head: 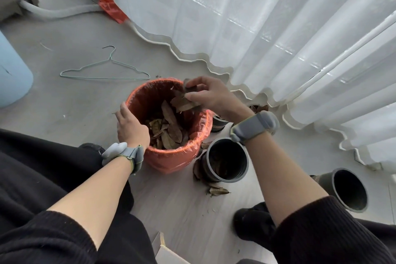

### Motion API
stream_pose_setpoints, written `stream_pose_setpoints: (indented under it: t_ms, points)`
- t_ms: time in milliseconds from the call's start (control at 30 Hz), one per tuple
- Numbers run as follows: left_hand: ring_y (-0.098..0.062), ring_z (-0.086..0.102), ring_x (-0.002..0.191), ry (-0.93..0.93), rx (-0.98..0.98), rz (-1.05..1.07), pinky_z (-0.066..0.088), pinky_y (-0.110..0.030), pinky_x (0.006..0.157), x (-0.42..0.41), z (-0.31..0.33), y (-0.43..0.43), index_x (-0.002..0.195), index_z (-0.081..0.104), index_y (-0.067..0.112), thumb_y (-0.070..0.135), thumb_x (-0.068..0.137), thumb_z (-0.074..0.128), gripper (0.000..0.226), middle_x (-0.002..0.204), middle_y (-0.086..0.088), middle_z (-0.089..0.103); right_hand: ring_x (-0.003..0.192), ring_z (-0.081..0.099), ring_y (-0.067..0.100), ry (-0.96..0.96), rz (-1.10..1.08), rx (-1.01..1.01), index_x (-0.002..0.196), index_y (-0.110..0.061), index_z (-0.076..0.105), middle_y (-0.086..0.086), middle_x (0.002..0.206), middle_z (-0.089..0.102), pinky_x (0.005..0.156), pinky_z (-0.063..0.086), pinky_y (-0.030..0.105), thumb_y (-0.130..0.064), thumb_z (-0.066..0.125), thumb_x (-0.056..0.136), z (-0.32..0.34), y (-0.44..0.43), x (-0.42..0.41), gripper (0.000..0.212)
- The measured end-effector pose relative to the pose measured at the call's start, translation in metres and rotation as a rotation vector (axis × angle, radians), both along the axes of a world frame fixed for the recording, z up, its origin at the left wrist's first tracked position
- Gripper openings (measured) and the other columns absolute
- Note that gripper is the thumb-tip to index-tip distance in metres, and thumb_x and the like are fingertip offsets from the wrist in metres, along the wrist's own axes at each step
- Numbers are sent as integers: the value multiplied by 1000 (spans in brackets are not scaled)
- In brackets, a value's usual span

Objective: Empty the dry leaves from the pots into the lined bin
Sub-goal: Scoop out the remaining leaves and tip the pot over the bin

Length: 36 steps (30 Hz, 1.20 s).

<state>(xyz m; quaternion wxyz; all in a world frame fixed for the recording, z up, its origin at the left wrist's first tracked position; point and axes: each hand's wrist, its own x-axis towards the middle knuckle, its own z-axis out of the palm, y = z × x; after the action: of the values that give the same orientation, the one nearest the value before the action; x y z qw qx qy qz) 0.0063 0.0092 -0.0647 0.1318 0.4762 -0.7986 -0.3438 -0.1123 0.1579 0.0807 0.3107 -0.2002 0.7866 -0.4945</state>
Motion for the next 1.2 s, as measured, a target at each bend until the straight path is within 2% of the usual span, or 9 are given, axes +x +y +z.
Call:
stream_pose_setpoints:
  t_ms: [200, 400, 533, 600, 700, 800, 967, 1100, 1200]
  points:
    - [-41, 44, 123, -5, 1, 2, 37, -46, 102, -1, -1, -2, 148, 22, 11, -15, 77, 47, 79, 144, -17, 33, 89, 66, 13, 187, -14, 147, 110, -17, 67, 4, 106, 67, 84, 53, 27, -19, 71, 86, -36, 8, -9, 25]
    - [-41, 46, 122, -15, -22, 15, 40, -46, 100, -3, -3, -1, 148, 22, 12, -15, 78, 47, 79, 143, -16, 35, 86, 69, 20, 162, -284, 335, 94, -21, 67, -1, 88, 69, 81, 58, 40, -20, 61, 87, -102, 90, -27, 9]
    - [-40, 47, 123, -8, -37, 14, 42, -45, 99, -5, -2, 3, 148, 22, 13, -14, 80, 47, 78, 144, -14, 34, 78, 63, 24, -88, -268, 625, 89, -19, 62, 7, 86, 63, 72, 59, 46, -22, 60, 89, -161, 131, -20, 3]
    - [-39, 47, 124, -13, -42, 14, 43, -44, 98, -5, -2, 2, 148, 22, 13, -13, 80, 48, 78, 145, -14, 34, 92, 61, 25, -205, -192, 775, 110, -12, 57, 7, 97, 60, 77, 60, 46, -28, 64, 89, -189, 135, -12, 27]
    - [-37, 48, 124, -1, -53, -1, 45, -42, 97, -5, -1, 5, 148, 22, 14, -13, 81, 47, 77, 145, -13, 34, 127, 47, 36, -182, -125, 973, 139, -4, 35, 20, 140, 42, 104, 44, 45, -40, 70, 85, -214, 130, -1, 74]
    - [-36, 50, 121, 10, -77, 11, 44, -41, 96, -5, -2, 5, 148, 24, 13, -14, 80, 43, 76, 142, -12, 37, 139, 31, 42, -181, -47, 1117, 150, -2, 14, 26, 153, 18, 116, 28, 44, -43, 66, 88, -238, 114, 7, 91]
    - [-34, 51, 121, -5, -115, 27, 47, -40, 95, -4, -7, 1, 148, 25, 15, -13, 81, 44, 75, 141, -11, 38, 148, 16, 34, -117, 77, 1228, 152, 4, 1, 20, 161, 11, 118, 16, 37, -22, 24, 108, -273, 101, 4, 56]
    - [-33, 50, 122, -17, -116, 31, 48, -40, 95, -4, -8, 0, 148, 25, 17, -12, 82, 46, 74, 142, -9, 38, 137, 41, 30, -45, 109, 1179, 144, 2, 38, 18, 149, 41, 110, 34, 33, -16, 39, 104, -277, 102, 5, 44]
    - [-33, 50, 123, -21, -115, 35, 47, -40, 96, -3, -8, -2, 148, 25, 16, -12, 82, 45, 74, 143, -10, 38, 134, 47, 27, -74, 42, 1138, 142, -1, 42, 16, 145, 47, 109, 36, 30, -16, 41, 103, -272, 102, 3, 42]
